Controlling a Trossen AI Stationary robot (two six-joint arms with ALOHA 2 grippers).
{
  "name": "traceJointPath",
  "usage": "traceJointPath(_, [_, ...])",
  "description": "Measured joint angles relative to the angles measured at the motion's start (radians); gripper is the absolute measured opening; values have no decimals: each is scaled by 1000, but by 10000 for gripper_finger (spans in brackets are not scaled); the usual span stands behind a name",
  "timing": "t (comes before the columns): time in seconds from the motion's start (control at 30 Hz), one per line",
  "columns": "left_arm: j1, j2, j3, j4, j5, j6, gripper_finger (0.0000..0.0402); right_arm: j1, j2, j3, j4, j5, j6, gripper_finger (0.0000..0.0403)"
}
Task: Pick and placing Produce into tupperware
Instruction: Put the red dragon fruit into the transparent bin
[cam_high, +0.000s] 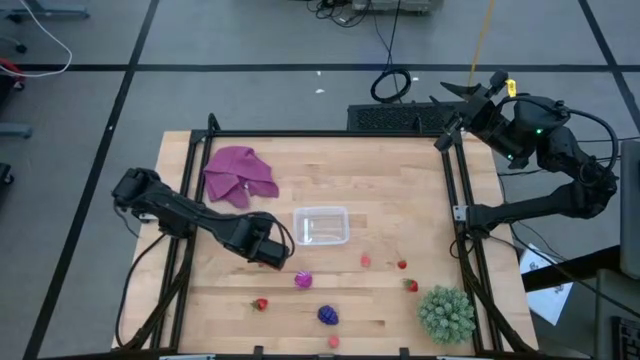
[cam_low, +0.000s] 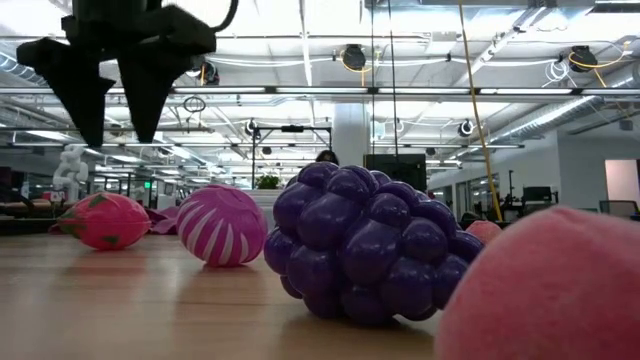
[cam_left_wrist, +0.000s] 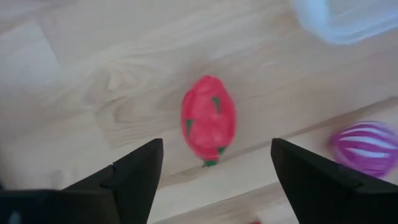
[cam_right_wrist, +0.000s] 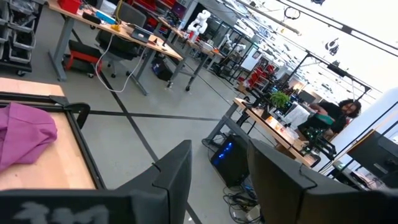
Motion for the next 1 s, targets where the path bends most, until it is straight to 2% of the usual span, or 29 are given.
traceJointPath(0.37, [1,101,0,-9,46,16,310,0,0,0,0,0,0,148])
traceJointPath(1.0, [37,115,0,29,38,52,310,0,0,0,0,0,0,148])
